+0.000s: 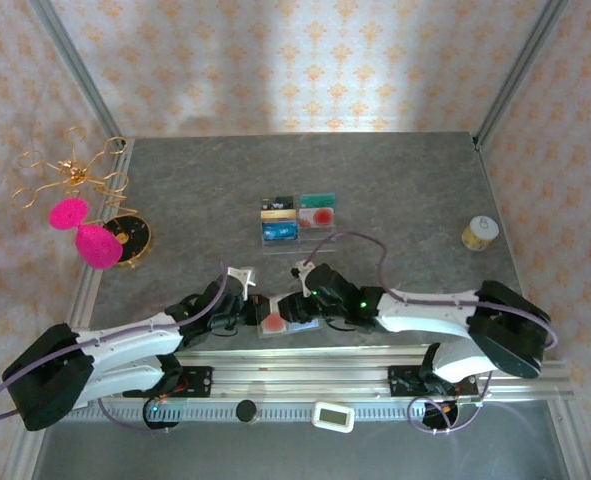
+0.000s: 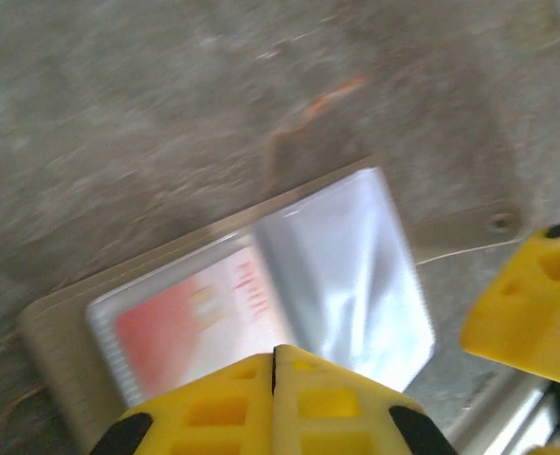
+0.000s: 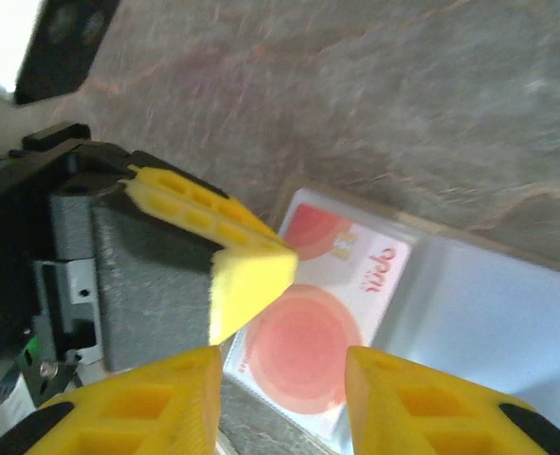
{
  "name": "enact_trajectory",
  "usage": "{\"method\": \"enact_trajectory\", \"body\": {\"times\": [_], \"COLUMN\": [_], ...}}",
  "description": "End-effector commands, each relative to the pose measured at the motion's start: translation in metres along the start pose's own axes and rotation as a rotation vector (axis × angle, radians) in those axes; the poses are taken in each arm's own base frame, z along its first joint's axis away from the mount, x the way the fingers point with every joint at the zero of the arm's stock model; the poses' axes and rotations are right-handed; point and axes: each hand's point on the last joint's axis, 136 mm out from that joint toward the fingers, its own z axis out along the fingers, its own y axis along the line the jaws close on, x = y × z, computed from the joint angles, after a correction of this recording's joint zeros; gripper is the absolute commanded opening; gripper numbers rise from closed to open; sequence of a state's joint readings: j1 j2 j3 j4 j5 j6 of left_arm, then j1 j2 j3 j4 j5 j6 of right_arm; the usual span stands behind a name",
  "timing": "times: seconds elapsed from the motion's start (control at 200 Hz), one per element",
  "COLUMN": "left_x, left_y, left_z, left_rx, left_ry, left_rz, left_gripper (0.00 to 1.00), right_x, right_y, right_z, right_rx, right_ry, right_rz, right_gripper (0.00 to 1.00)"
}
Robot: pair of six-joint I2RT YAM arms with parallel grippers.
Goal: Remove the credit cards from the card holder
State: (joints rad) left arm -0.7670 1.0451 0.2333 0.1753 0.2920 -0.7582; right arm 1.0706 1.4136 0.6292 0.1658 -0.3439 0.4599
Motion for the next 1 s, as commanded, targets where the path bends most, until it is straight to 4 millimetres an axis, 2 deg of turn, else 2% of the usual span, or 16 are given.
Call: {"method": "enact_trajectory", "body": {"times": [0.0, 0.065, 0.165, 0.25, 0.425, 0.546, 0.641, 0.906, 0.991], "left_x": [-0.002, 0.001, 0.005, 0.007, 0.013, 0.016, 0.015, 0.018, 0.020], "left_y": [0.014, 0.021, 0.035, 0.036, 0.045, 0.044, 0.042, 0.040, 0.037], "left_z": [0.001, 0.003, 0.006, 0.006, 0.006, 0.006, 0.006, 0.006, 0.007], "left_rx": [-0.046, -0.082, -0.148, -0.144, -0.164, -0.148, -0.141, -0.121, -0.116], "left_ry": [-0.026, -0.015, 0.004, 0.005, 0.017, 0.021, 0.016, 0.015, 0.017], "left_rz": [0.006, 0.014, 0.031, 0.035, 0.034, 0.029, 0.027, 0.026, 0.038], "left_gripper": [0.05, 0.00, 0.00, 0.00, 0.00, 0.00, 0.00, 0.00, 0.00], "right_x": [0.004, 0.002, 0.004, 0.007, 0.009, 0.015, 0.017, 0.031, 0.035], "right_y": [0.021, 0.018, 0.014, 0.008, -0.020, -0.029, -0.028, -0.042, -0.038], "right_z": [0.009, 0.014, 0.022, 0.029, 0.034, 0.037, 0.037, 0.038, 0.042], "right_rx": [-0.095, -0.080, -0.061, -0.031, 0.053, 0.025, 0.012, 0.083, 0.052], "right_ry": [0.068, 0.069, 0.088, 0.106, 0.103, 0.136, 0.161, 0.234, 0.256], "right_rz": [-0.013, 0.003, 0.024, 0.040, 0.136, 0.224, 0.256, 0.318, 0.329], "right_gripper": [0.37, 0.36, 0.35, 0.33, 0.27, 0.24, 0.23, 0.19, 0.19]}}
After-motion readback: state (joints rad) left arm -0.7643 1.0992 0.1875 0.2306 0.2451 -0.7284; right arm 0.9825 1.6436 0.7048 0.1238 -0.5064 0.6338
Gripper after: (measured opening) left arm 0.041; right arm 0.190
